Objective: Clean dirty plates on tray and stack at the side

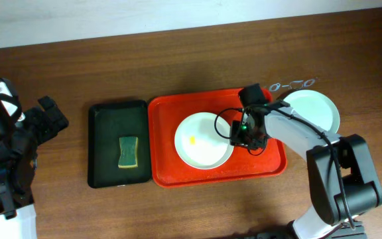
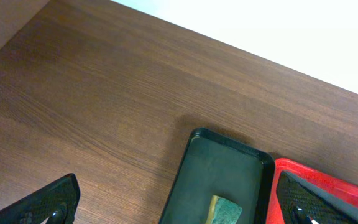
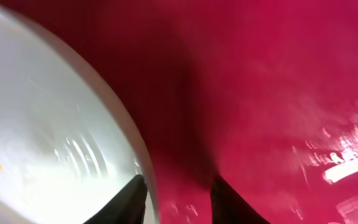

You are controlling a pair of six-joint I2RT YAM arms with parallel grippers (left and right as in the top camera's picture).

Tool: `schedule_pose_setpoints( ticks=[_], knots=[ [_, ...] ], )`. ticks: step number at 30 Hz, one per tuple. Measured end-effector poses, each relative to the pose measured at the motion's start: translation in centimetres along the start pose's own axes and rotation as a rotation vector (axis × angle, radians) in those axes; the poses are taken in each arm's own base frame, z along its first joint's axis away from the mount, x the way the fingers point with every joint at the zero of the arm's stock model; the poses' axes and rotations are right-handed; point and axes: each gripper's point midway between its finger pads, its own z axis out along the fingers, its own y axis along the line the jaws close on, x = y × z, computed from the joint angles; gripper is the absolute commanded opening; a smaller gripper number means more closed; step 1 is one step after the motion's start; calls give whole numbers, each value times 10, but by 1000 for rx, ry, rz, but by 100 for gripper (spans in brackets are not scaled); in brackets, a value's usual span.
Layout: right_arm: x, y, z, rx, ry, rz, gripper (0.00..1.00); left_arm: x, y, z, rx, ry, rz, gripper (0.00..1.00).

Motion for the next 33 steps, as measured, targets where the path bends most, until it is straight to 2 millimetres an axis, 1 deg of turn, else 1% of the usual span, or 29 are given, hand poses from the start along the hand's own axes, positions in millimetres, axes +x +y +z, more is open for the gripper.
schedule_pose_setpoints(
  ticks=[3,8,10,12,16,17,18,19,20,22,23,24,28,33],
  knots=[
    [-3,7,2,-15,-22,-19,27,0,0,0,0,0,0,99],
    [-3,7,3,-17,-25,-19,27,0,0,0,0,0,0,99],
    [-5,8,3,-21,-33,-21,18,0,0,0,0,0,0,99],
    [-6,8,4,-24,-38,-21,12,0,0,0,0,0,0,99],
    [-5,8,4,-24,-37,-19,13,0,0,0,0,0,0,99],
    [-5,8,4,-24,-37,-20,21,0,0,0,0,0,0,99],
    [-5,8,4,-24,-37,-19,21,0,0,0,0,0,0,99],
    [-5,9,4,-28,-36,-18,13,0,0,0,0,0,0,99],
    [-5,10,4,-29,-36,-20,8,0,0,0,0,0,0,99],
    [-3,9,4,-25,-30,-27,10,0,0,0,0,0,0,99],
    [-1,8,4,-23,-20,-25,14,0,0,0,0,0,0,99],
    [0,6,2,-20,-17,-22,15,0,0,0,0,0,0,99],
    [-1,7,-5,-25,-33,-33,15,0,0,0,0,0,0,99],
    [0,6,-6,-22,-29,-43,14,0,0,0,0,0,0,99]
  ],
)
